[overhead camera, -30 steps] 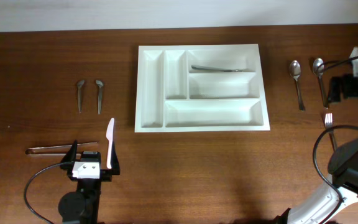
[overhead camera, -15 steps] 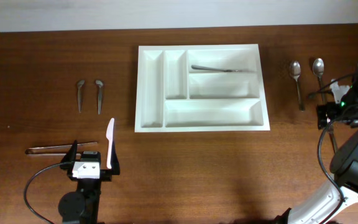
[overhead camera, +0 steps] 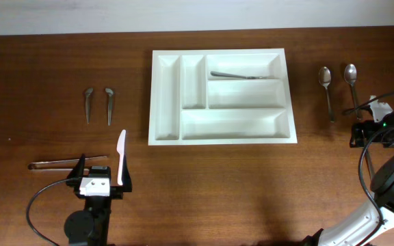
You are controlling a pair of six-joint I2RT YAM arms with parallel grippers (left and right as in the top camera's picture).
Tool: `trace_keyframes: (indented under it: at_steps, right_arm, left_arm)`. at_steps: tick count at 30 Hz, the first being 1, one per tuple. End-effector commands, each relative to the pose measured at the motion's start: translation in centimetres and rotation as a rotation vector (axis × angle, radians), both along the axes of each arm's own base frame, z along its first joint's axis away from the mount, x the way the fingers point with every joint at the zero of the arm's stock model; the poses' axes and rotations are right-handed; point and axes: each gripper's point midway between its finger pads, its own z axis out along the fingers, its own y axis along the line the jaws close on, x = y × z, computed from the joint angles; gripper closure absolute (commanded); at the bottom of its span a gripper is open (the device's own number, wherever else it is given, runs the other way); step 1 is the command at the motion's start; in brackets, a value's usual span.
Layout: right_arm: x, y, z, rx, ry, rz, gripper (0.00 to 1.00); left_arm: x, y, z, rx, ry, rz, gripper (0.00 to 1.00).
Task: Pack container
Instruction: 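Lower the right gripper, grasp the second fork and lift it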
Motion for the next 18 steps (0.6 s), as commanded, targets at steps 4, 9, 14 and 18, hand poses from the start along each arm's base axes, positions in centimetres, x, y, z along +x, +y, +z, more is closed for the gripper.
trace_keyframes:
  at_steps: [4, 9, 14, 18]
  right_arm:
    - [0.4, 0.1, -2.2, 0.037, 0.004, 0.016, 0.01]
    - [0.6, -0.7, -2.7, 0.006, 0.011, 0.031, 0.01]
    - [0.3, -0.7, -3.7, 0.020, 0.030, 0.026, 0.01]
    - [-0.1, -0.7, -4.5, 0.031, 0.051, 0.017, 0.01]
  left_arm:
    - [0.0, 0.1, -0.2, 0.010, 0.000, 0.005, 0.01]
    - [0.0, 0.1, -0.2, 0.010, 0.000, 0.005, 0.01]
    - [0.0, 0.1, -0.2, 0.010, 0.001, 0.005, 0.01]
    - [0.0, 0.1, -0.2, 0.010, 0.000, 0.005, 0.01]
